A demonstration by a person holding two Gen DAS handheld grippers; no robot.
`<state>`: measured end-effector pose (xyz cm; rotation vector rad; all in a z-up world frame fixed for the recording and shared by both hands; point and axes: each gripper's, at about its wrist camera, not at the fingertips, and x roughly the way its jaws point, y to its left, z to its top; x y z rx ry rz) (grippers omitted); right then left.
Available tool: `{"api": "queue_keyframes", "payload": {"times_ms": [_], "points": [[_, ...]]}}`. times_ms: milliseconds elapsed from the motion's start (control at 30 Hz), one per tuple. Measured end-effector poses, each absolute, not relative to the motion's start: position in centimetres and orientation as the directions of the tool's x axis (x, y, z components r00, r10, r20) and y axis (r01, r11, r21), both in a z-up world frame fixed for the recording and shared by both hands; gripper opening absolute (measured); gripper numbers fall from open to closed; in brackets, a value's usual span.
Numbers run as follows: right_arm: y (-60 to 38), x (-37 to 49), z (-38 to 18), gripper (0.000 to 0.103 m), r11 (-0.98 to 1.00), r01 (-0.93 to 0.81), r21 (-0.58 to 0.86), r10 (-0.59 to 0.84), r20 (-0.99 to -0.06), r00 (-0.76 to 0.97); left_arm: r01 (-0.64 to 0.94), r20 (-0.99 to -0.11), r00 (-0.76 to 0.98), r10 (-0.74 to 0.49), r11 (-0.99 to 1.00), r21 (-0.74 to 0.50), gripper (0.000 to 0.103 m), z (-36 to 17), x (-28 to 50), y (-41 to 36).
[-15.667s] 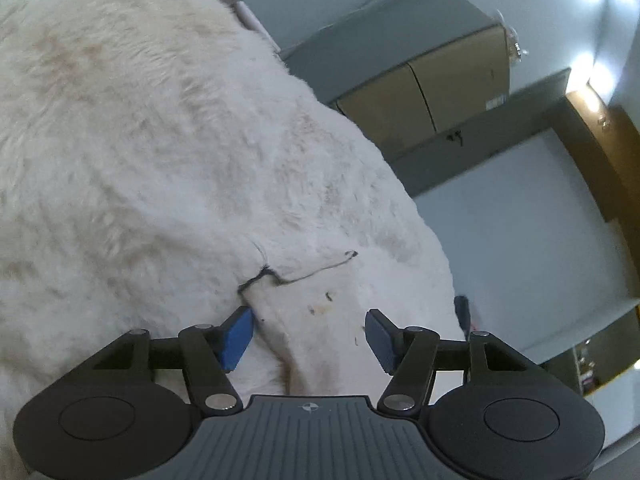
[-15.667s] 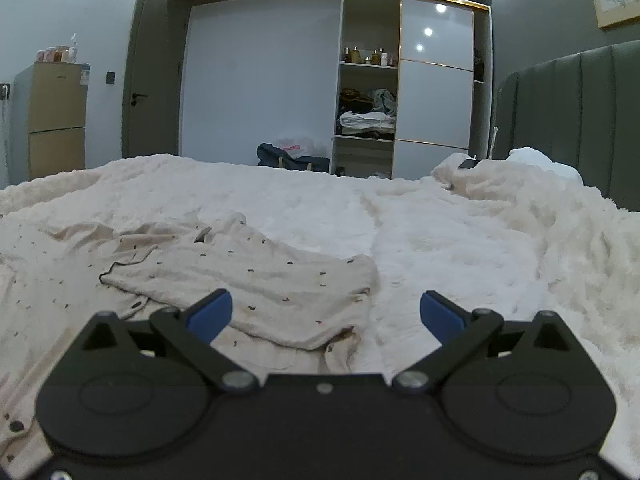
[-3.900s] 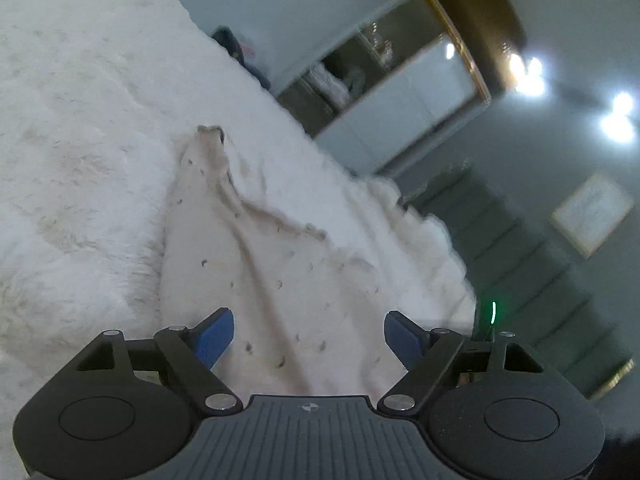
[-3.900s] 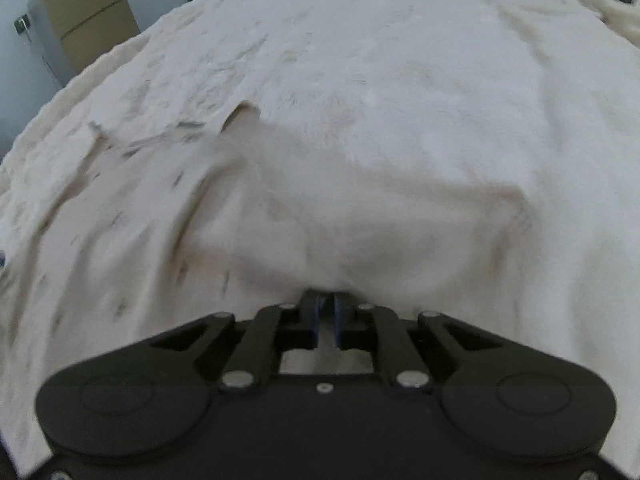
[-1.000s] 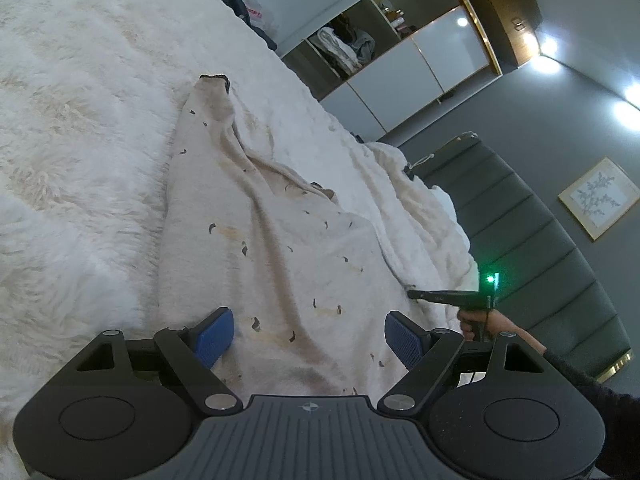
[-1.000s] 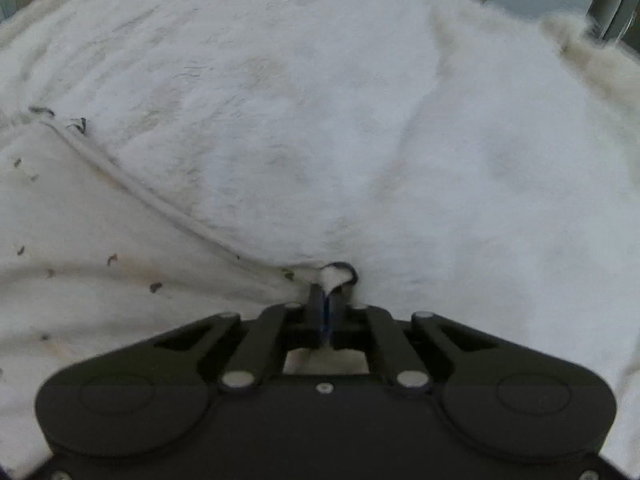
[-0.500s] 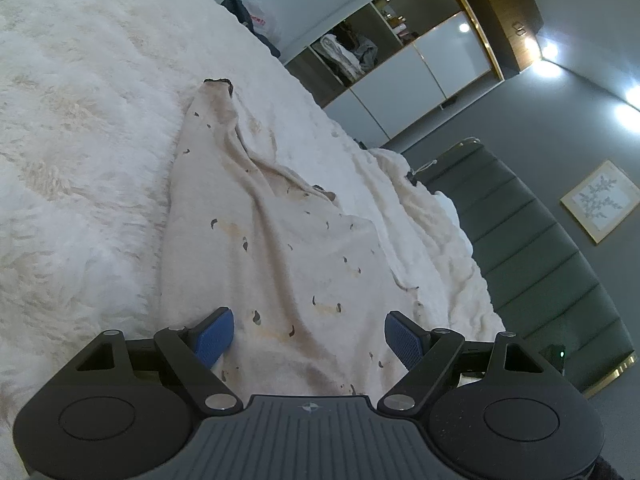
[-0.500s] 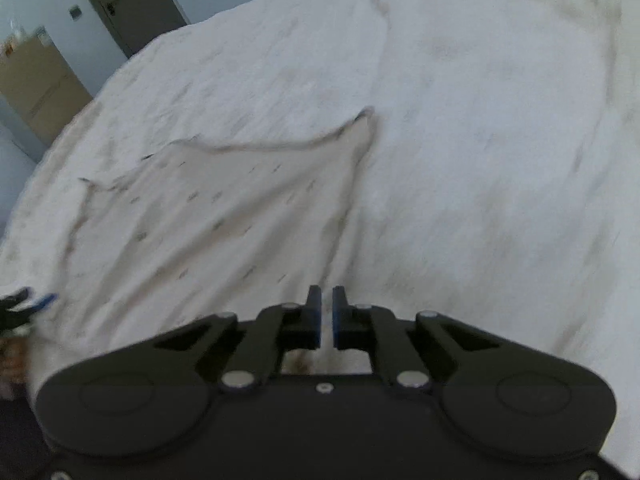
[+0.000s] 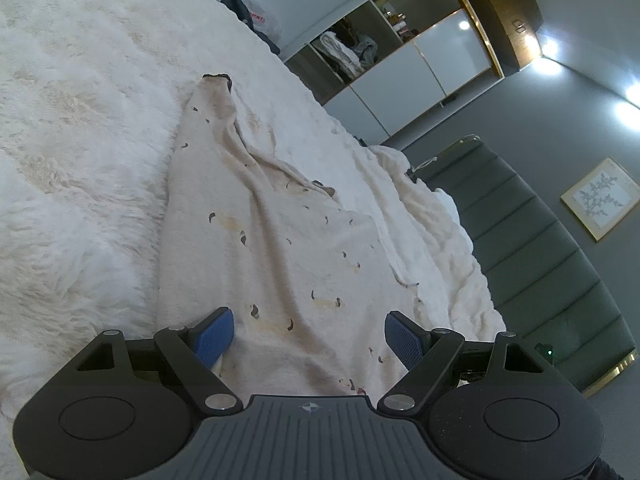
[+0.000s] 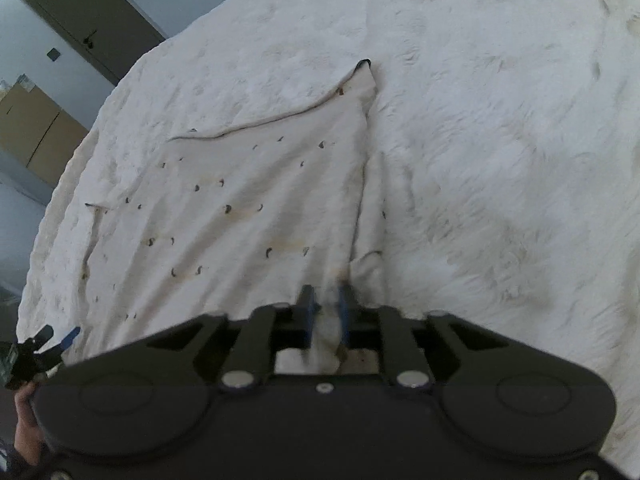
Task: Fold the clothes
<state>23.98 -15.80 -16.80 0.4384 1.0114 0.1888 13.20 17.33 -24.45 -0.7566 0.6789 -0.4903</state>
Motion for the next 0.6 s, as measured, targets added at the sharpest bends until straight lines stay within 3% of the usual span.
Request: {"api": "queue_keyframes", "payload": {"times_ms": [133, 200, 233, 300, 467, 600], "points": [[-17.8, 23.4, -15.8, 0.0, 0.887, 0.1, 0.451, 0.32, -0.756, 0.571, 0.162, -0.378, 0.684, -0.624, 0.635, -0.755, 0.078, -24.4, 13.2, 17.3], [-18.4, 23.2, -15.7, 0.0, 0.911, 0.122, 0.394, 0.26, -0.778, 0.572, 0.161, -0.382, 0.682, -0.623, 0.638, -0.753, 0.078, -24.4, 13.3, 17.2], [-18.6, 22.9, -15.5, 0.0, 0.946, 0.132, 0.297, 0.172, -0.803, 0.571, 0.16, -0.383, 0.682, -0.623, 0.639, -0.753, 0.078, -24.4, 13.3, 17.2], [-19.3, 22.6, -15.4, 0.0, 0.943, 0.147, 0.298, 0.163, -0.8, 0.578, 0.161, -0.384, 0.682, -0.623, 0.639, -0.752, 0.078, -24.4, 13.3, 17.2], [-19.3, 20.2, -14.3, 0.006, 0.902, 0.053, 0.429, 0.315, -0.735, 0.601, 0.163, -0.383, 0.682, -0.623, 0.64, -0.751, 0.078, -24.5, 13.2, 17.2], [-17.5, 18.6, -14.6, 0.01, 0.898, -0.02, 0.44, 0.372, -0.733, 0.57, 0.162, -0.383, 0.683, -0.622, 0.641, -0.751, 0.078, -24.4, 13.0, 17.1]]}}
